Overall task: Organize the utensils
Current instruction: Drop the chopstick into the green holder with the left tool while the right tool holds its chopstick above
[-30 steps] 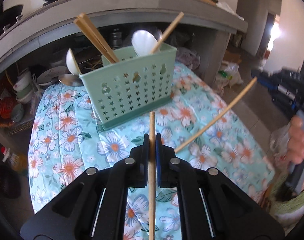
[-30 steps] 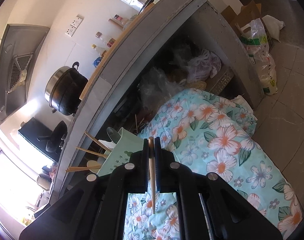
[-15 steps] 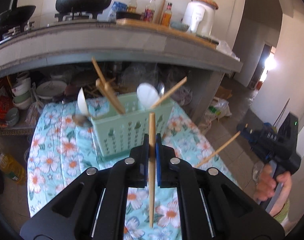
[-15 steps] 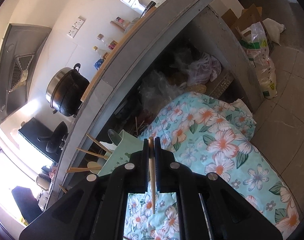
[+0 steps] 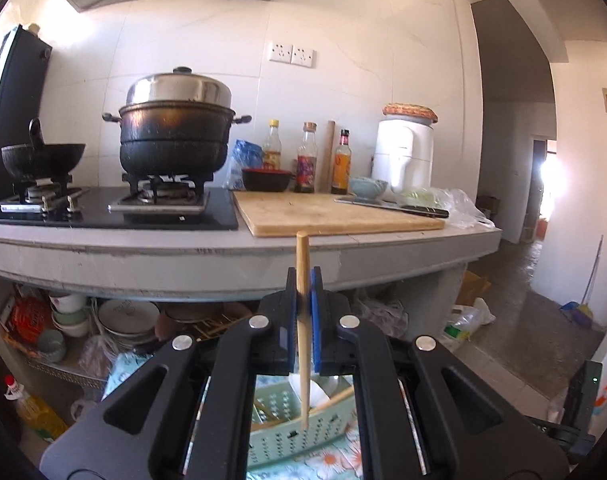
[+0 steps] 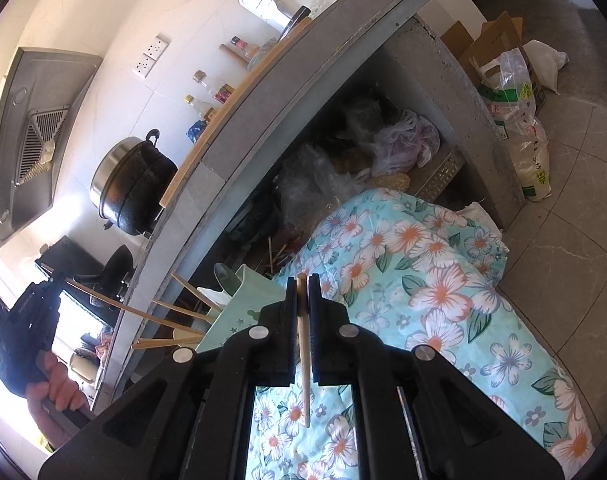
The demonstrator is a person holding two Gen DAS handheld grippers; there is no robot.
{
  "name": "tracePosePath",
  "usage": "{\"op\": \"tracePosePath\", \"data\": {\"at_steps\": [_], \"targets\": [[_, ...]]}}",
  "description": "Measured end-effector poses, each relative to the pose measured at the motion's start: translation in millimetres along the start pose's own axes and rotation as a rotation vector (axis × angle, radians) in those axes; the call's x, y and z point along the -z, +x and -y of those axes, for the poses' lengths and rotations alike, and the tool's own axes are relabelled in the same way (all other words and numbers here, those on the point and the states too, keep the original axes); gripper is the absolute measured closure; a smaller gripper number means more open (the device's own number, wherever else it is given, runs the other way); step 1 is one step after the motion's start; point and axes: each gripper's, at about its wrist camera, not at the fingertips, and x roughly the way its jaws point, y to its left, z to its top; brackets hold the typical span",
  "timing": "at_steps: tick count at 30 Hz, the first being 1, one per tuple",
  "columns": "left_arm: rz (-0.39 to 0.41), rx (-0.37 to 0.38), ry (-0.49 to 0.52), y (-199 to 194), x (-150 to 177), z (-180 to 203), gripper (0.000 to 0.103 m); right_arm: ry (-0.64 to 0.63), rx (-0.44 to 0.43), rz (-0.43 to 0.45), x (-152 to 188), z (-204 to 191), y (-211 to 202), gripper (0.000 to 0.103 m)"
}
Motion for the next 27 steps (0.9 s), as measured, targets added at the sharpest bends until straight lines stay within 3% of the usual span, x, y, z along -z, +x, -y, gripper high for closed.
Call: {"op": "tracePosePath", "data": {"at_steps": [11, 20, 27], "targets": [[0.027, -0.066, -0.026, 46, -6, -18, 0.099, 0.013, 0.002, -0.01, -3, 5, 6, 0.097], [-0.046, -0.064, -0.029, 87, 32, -21, 0.098, 0.015, -0.002, -0.021, -1, 5, 9, 0.097], [-0.067, -0.048, -0.035, 71, 55, -22, 0.062, -0.002, 0.005, -0.027, 4, -1, 8, 0.097]]}}
